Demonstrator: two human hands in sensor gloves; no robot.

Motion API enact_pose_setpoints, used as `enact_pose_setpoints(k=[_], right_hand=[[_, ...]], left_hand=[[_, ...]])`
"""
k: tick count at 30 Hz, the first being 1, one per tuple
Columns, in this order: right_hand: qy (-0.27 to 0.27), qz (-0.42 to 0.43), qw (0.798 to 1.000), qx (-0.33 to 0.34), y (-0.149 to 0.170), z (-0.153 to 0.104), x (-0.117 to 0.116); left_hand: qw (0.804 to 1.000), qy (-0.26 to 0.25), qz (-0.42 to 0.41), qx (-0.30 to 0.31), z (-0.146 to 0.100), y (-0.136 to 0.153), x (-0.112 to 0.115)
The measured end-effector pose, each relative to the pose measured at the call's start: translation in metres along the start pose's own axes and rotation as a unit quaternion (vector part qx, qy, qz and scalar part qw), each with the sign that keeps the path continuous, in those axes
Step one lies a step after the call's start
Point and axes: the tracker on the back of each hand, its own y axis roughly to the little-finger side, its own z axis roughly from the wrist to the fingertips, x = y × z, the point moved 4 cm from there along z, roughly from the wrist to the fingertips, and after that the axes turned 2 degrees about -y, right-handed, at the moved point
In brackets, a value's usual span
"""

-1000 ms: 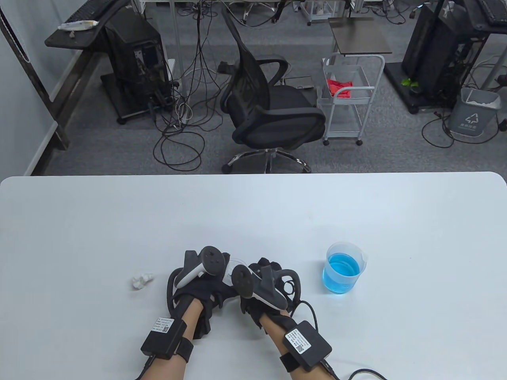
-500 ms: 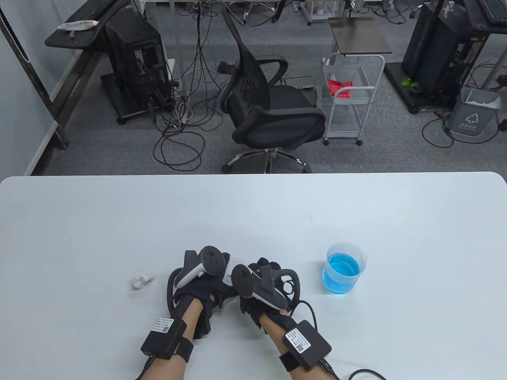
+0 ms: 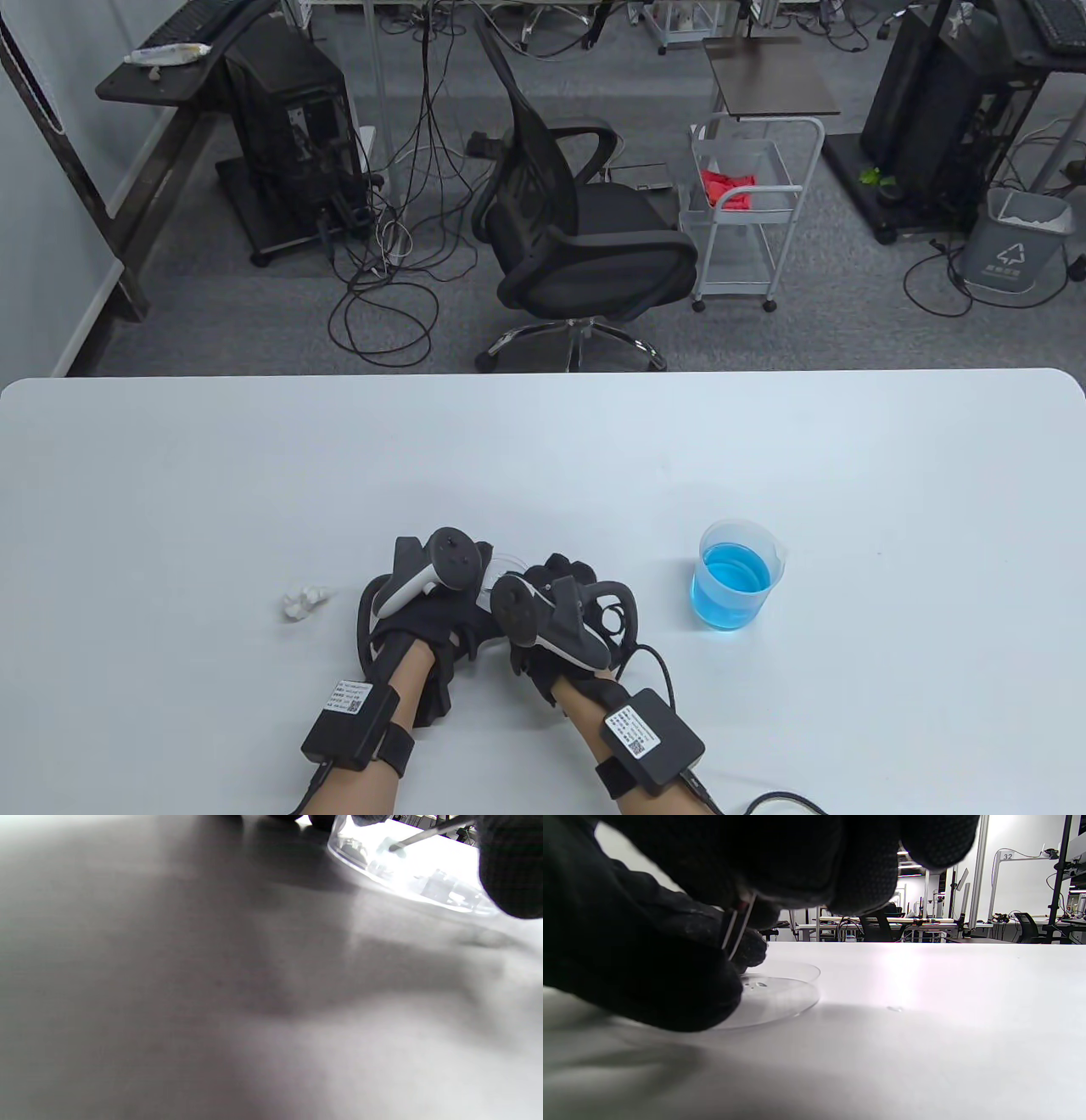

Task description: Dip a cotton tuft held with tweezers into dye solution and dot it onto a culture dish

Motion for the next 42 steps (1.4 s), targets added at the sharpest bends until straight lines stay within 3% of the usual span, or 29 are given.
enact_pose_setpoints(k=[42], right_hand=[[0.032, -0.008, 0.999, -0.001, -0.0021, 0.0017, -0.0093]], left_hand=[[1.000, 0.008, -0.010, -0.002, 0.0005, 0.0010, 0.0010]])
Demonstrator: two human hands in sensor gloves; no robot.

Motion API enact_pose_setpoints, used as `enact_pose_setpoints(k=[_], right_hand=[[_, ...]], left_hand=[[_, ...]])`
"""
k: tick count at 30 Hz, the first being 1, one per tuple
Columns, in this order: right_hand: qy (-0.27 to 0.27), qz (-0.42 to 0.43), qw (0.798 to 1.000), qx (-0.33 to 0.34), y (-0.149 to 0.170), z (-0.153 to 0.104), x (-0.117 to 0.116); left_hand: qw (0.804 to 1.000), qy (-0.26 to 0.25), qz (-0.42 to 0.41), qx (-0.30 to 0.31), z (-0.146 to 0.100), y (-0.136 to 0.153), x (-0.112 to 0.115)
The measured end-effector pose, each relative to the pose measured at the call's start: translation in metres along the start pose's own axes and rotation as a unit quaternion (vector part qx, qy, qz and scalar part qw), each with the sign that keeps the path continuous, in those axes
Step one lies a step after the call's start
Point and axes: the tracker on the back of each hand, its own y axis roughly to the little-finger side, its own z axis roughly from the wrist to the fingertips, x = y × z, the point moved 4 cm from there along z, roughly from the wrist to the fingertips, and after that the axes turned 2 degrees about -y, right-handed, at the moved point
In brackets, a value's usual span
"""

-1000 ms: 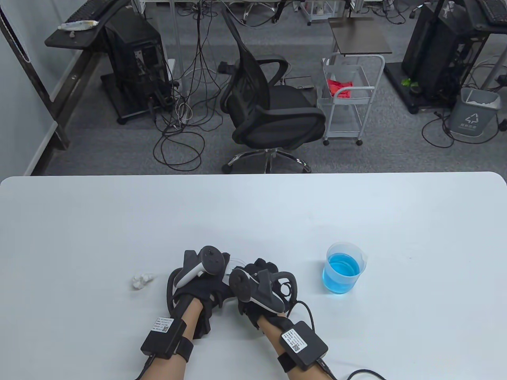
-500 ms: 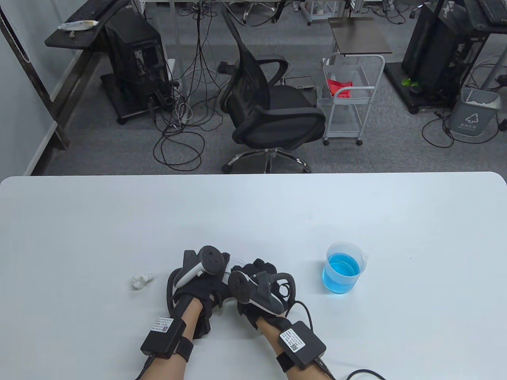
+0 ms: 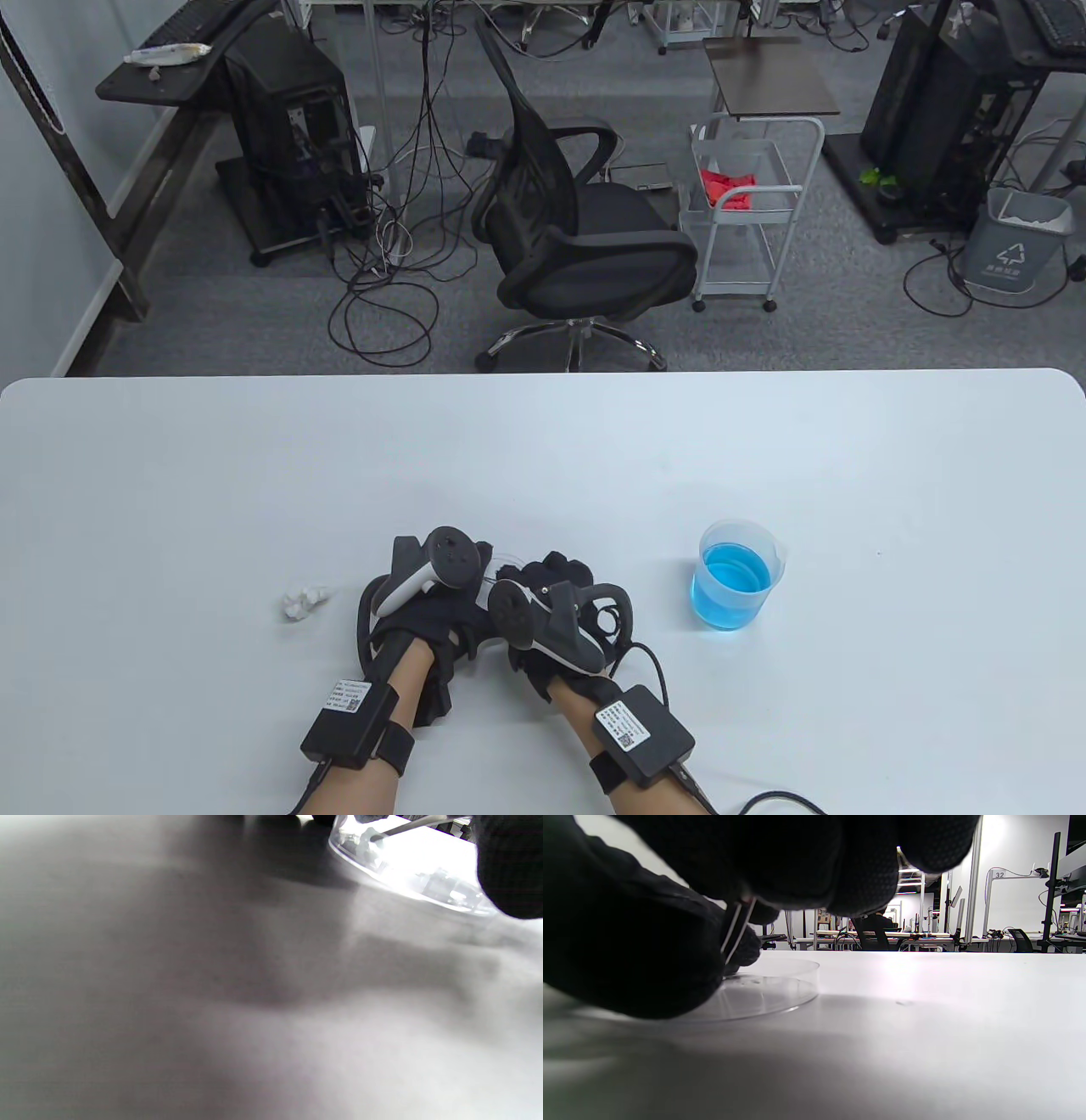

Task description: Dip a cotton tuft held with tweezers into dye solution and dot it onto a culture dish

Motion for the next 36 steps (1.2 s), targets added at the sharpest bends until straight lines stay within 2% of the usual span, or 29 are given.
enact_pose_setpoints(k=[9, 12, 26, 36], right_hand=[[0.009, -0.008, 1.000, -0.008, 0.003, 0.000, 0.001], [-0.004, -0.011, 1.000, -0.012, 0.005, 0.001, -0.003], [-0.005, -0.011, 1.000, -0.025, 0.011, 0.001, -0.004], [-0.002, 0.005, 0.999, -0.049, 0.024, 0.002, 0.003]], left_hand=[[1.000, 0.002, 0.000, 0.000, 0.000, 0.000, 0.000], [1.000, 0.003, 0.000, 0.000, 0.000, 0.000, 0.000], [1.000, 0.004, 0.000, 0.000, 0.000, 0.000, 0.000], [1.000, 0.003, 0.000, 0.000, 0.000, 0.000, 0.000]])
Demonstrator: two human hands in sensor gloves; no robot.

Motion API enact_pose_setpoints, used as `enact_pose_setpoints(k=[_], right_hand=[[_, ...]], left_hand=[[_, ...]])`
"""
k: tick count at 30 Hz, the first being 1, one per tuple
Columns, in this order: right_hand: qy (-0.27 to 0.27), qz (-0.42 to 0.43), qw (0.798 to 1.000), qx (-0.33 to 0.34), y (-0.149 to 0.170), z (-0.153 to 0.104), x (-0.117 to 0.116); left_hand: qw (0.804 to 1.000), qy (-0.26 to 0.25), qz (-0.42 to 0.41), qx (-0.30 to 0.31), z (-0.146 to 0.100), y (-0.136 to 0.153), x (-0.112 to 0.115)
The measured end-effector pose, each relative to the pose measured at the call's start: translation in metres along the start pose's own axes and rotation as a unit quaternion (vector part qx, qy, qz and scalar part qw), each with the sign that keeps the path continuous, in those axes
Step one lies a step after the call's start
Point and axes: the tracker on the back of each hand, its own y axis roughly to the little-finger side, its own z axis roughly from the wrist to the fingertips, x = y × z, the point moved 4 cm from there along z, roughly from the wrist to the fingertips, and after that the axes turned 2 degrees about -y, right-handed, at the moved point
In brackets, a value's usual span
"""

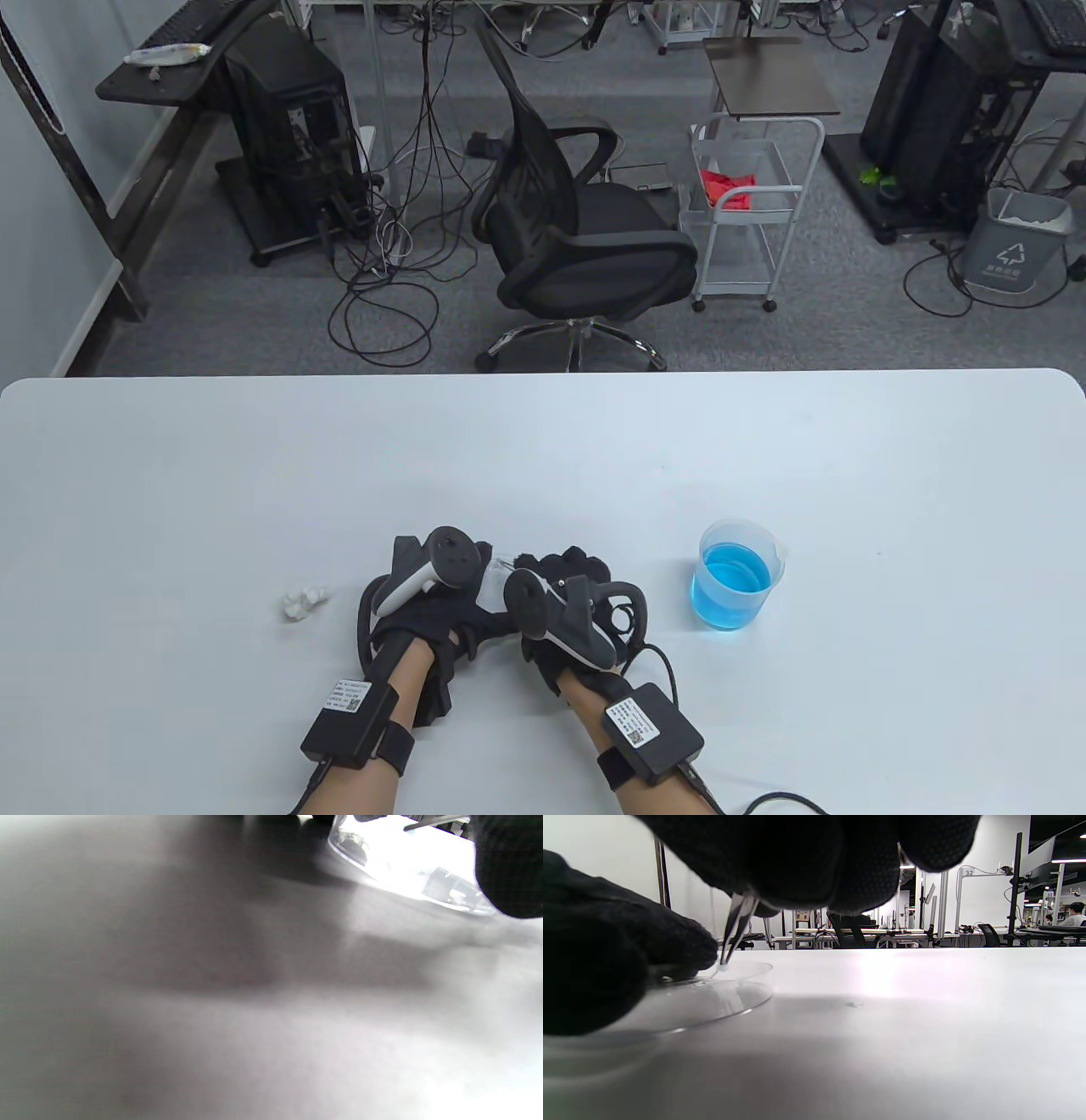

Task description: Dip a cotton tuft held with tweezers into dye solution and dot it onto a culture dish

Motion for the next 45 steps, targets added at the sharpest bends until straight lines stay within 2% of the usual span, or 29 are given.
enact_pose_setpoints(k=[3, 11, 16, 27, 31, 39, 45], right_hand=[[-0.020, -0.008, 1.000, -0.004, 0.001, 0.000, -0.005], [-0.008, 0.004, 1.000, -0.009, 0.003, 0.001, 0.007], [-0.030, -0.012, 0.999, -0.015, 0.006, 0.002, 0.002], [-0.023, 0.005, 0.999, -0.023, 0.010, 0.004, 0.012], [-0.044, -0.003, 0.999, -0.025, 0.010, 0.004, 0.009], [-0.042, -0.004, 0.999, -0.020, 0.007, 0.005, 0.015], [-0.062, -0.022, 0.998, -0.016, 0.002, 0.006, 0.016]], left_hand=[[1.000, 0.000, 0.000, 0.000, 0.000, 0.000, 0.000], [1.000, 0.000, 0.000, 0.000, 0.000, 0.000, 0.000], [1.000, 0.000, 0.000, 0.000, 0.000, 0.000, 0.000], [1.000, 0.000, 0.000, 0.000, 0.000, 0.000, 0.000], [1.000, -0.001, 0.000, 0.001, 0.000, 0.000, 0.000], [1.000, -0.001, 0.000, 0.001, 0.000, 0.000, 0.000], [1.000, -0.001, 0.000, 0.001, 0.000, 0.000, 0.000]])
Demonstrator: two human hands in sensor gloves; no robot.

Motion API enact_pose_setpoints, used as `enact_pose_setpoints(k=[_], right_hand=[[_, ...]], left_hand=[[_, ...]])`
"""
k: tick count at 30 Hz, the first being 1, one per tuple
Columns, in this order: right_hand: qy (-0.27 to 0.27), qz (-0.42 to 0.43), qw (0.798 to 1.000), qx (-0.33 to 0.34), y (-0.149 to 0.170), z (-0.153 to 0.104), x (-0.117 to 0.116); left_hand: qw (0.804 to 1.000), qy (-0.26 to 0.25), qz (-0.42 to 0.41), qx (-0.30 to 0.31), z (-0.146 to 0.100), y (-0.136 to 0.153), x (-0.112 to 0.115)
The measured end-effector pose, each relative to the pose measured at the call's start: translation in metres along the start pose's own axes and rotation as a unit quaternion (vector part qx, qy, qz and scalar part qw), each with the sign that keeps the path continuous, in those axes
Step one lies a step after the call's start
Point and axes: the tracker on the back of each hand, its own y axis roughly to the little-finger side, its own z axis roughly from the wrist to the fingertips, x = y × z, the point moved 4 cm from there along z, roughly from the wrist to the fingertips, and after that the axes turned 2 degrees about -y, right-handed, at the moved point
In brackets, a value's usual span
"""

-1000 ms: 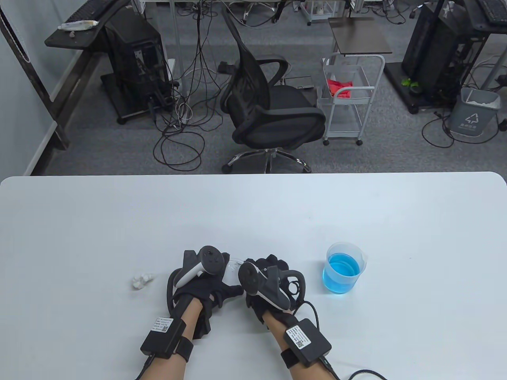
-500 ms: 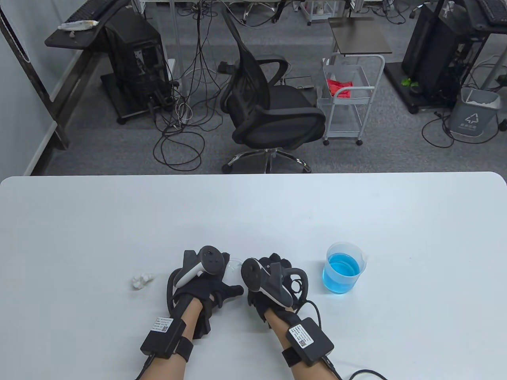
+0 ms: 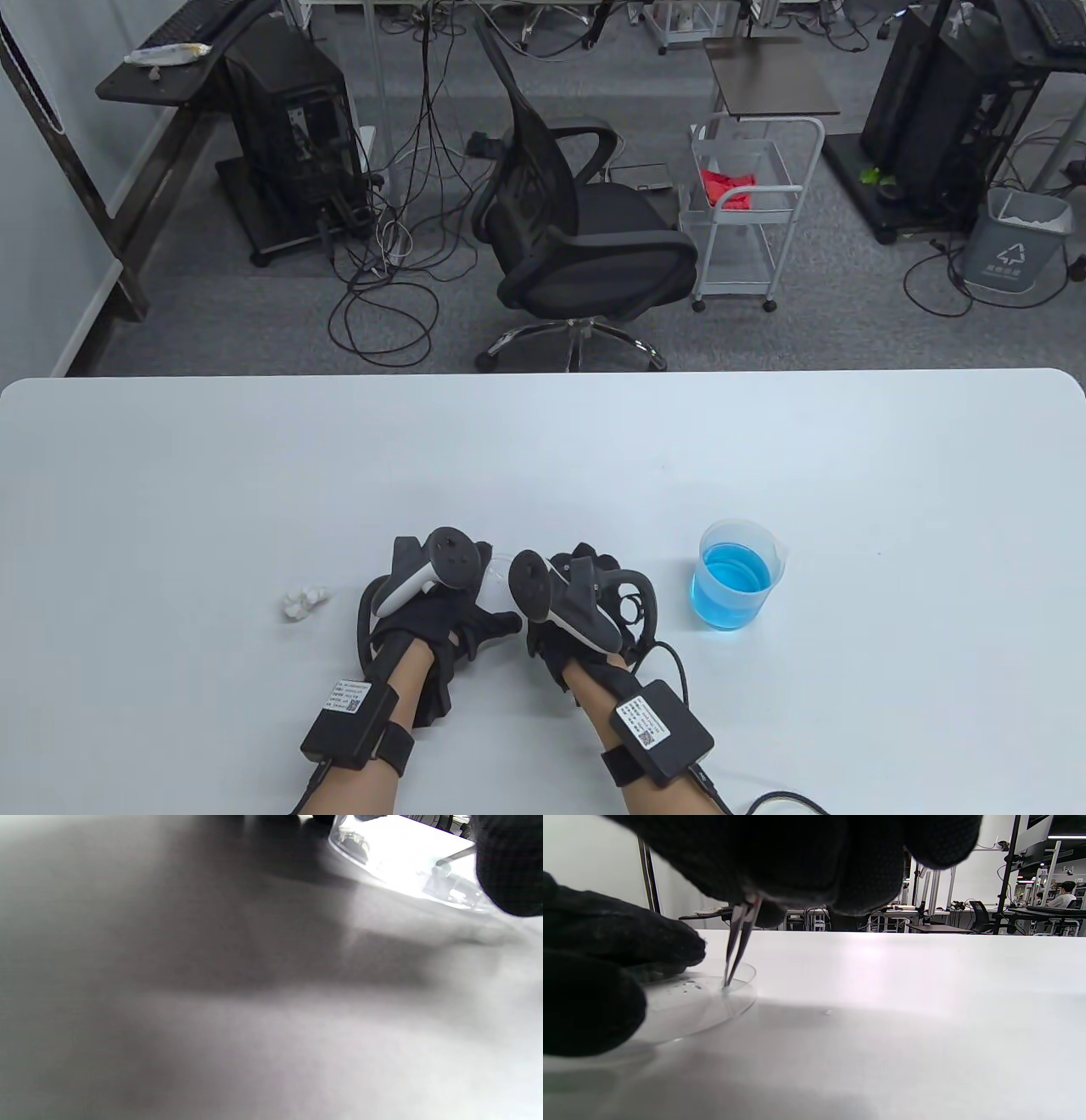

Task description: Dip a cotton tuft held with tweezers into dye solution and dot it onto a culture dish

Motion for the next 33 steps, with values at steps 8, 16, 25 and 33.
enact_pose_setpoints(k=[8, 16, 25, 33], right_hand=[[0.001, 0.007, 1.000, 0.005, -0.001, 0.000, 0.004], [-0.018, -0.006, 1.000, 0.003, -0.003, 0.001, 0.003], [-0.023, 0.009, 1.000, 0.004, -0.001, 0.002, 0.011], [-0.057, -0.002, 0.998, 0.011, -0.004, 0.005, 0.007]], left_hand=[[1.000, 0.000, 0.000, 0.000, 0.000, 0.000, 0.000], [1.000, 0.000, 0.000, 0.000, 0.000, 0.000, 0.000], [1.000, -0.001, 0.000, 0.000, 0.000, 0.000, 0.000], [1.000, 0.000, 0.000, 0.000, 0.000, 0.000, 0.000]])
